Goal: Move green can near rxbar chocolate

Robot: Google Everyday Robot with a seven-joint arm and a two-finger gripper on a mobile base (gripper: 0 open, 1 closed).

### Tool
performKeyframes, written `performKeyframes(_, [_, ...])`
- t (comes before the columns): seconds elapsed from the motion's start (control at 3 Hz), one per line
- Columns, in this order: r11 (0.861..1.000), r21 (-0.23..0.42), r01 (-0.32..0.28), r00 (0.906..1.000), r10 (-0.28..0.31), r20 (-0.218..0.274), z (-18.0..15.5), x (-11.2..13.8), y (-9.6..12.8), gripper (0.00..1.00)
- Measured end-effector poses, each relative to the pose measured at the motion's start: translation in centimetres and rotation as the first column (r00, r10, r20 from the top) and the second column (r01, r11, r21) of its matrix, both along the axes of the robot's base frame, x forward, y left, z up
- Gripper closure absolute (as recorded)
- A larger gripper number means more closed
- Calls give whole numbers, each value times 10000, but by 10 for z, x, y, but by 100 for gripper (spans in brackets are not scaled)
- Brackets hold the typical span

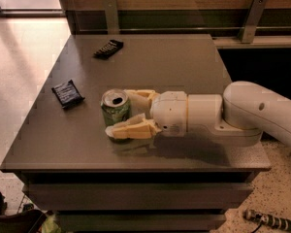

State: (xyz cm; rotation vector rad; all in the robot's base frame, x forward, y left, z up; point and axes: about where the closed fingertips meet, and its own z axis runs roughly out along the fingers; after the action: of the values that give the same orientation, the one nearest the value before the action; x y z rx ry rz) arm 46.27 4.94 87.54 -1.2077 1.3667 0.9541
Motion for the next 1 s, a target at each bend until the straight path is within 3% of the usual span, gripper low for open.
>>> performKeyframes(1.0, [9999, -27, -118, 9999, 118, 62, 3, -3, 6, 100])
